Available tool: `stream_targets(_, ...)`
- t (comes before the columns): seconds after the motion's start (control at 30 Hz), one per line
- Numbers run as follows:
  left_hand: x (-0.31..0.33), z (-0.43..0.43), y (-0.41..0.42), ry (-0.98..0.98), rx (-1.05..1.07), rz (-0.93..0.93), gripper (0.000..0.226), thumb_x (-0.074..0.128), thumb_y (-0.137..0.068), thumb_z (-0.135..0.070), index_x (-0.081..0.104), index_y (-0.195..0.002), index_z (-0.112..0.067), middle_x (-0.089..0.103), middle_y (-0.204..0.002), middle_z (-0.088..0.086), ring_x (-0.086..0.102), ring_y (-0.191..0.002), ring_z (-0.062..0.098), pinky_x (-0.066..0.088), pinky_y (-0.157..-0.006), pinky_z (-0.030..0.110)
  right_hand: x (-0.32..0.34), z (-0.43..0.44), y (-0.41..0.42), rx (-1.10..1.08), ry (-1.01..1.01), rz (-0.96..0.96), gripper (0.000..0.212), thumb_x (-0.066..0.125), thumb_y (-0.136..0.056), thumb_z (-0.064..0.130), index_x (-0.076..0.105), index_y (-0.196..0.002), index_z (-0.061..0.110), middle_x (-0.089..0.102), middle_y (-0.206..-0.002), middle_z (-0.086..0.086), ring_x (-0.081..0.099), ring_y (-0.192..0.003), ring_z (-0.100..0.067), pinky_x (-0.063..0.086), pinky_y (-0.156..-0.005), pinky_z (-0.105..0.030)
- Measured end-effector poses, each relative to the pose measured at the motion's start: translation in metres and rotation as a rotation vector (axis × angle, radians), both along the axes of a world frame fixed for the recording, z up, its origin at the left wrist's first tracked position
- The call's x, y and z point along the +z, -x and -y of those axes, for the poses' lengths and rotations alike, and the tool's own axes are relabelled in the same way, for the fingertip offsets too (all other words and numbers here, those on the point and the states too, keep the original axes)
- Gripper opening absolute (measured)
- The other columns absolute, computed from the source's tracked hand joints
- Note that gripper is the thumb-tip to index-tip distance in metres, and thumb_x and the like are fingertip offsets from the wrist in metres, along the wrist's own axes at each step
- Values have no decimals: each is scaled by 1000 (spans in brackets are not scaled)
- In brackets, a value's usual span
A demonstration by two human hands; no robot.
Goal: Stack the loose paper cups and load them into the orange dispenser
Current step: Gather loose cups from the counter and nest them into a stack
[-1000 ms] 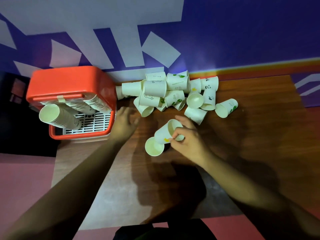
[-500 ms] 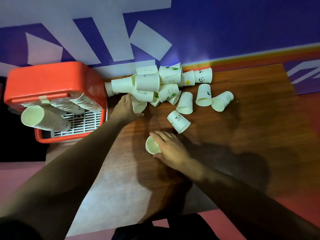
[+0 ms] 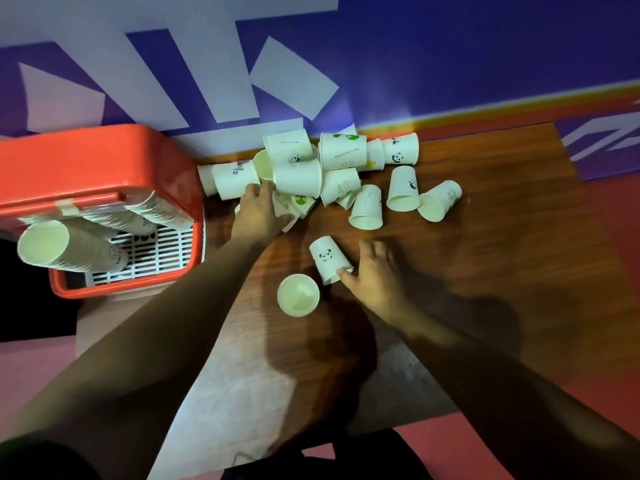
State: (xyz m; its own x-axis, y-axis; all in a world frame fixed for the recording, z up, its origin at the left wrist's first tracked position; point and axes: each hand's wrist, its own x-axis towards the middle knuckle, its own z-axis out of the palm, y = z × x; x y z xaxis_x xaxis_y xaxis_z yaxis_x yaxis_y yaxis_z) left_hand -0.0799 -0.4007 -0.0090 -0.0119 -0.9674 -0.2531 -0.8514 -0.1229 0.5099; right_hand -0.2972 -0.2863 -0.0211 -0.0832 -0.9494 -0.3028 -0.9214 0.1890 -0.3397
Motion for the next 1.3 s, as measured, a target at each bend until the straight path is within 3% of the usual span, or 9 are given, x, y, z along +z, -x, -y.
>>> stream_targets(0.23,-9,-11,-11,1,-88,61,45,65,-88,-4,49,-129,-3,56,-128,23,53,-119,40,45,-95,46,-24,-12,1,-19,-96,74,57,59,-90,39,43,-135,6,53,-133,-16,48,-123,-33,40,-102,-41)
stream_targets(0.47,4,-30,-29,-5,113,-22,32,59,-95,-14,57,-127,-9,66,-119,15,65,-103,31,59,-76,40,-30,-3,-21,-221,-139,253,64,61,-85,55,55,-123,3,63,-121,-16,58,-114,-33,47,-95,-39)
stream_targets(0.57,1,-40,-35,-151,52,-12,35,70,-91,-25,60,-121,-9,64,-115,8,58,-97,21,47,-77,31,-34,3,-35,-212,-192,279,62,67,-81,54,58,-119,5,65,-117,-14,61,-110,-31,46,-87,-34)
stream_targets(0.73,-11,-53,-29,-179,106,-13,33,67,-94,-26,61,-122,-10,66,-117,9,62,-106,25,44,-79,30,-30,1,-37,-286,-243,376,60,75,-79,42,56,-124,7,62,-121,-10,60,-109,-26,46,-84,-30)
stream_targets(0.83,-12,-53,-32,-151,179,-97,28,65,-95,-31,65,-115,-11,64,-105,3,57,-94,17,41,-77,29,-16,-5,-24,-354,-204,414,67,75,-74,47,52,-129,15,54,-124,-5,57,-109,-23,51,-92,-40)
stream_targets(0.97,10,-57,-49,-81,247,-356,27,67,-88,-42,68,-98,-16,69,-93,-3,68,-87,12,58,-79,34,7,-16,-8,-381,-130,434,56,73,-76,43,53,-123,20,48,-120,-4,55,-107,-22,51,-92,-42)
stream_targets(1.07,40,-74,-59,95,188,-430,17,68,-93,-27,64,-84,-13,63,-83,0,59,-65,-4,46,-62,14,23,-22,-6,-373,-86,447,53,74,-77,40,53,-122,22,46,-120,-3,55,-106,-21,49,-85,-33)
stream_targets(1.2,66,-102,-68,218,-104,-367,13,75,-89,-25,64,-82,-27,56,-100,0,56,-94,13,46,-77,26,39,-24,-6,-365,-24,474,56,73,-80,40,50,-129,24,43,-128,-4,51,-108,-16,44,-74,-23)
stream_targets(1.3,66,-121,-65,128,-332,-306,14,72,-89,-30,69,-92,-17,53,-120,3,56,-109,20,48,-87,31,50,-24,-9,-401,36,495,61,74,-81,40,48,-132,22,43,-132,-5,52,-114,-20,48,-78,-25)
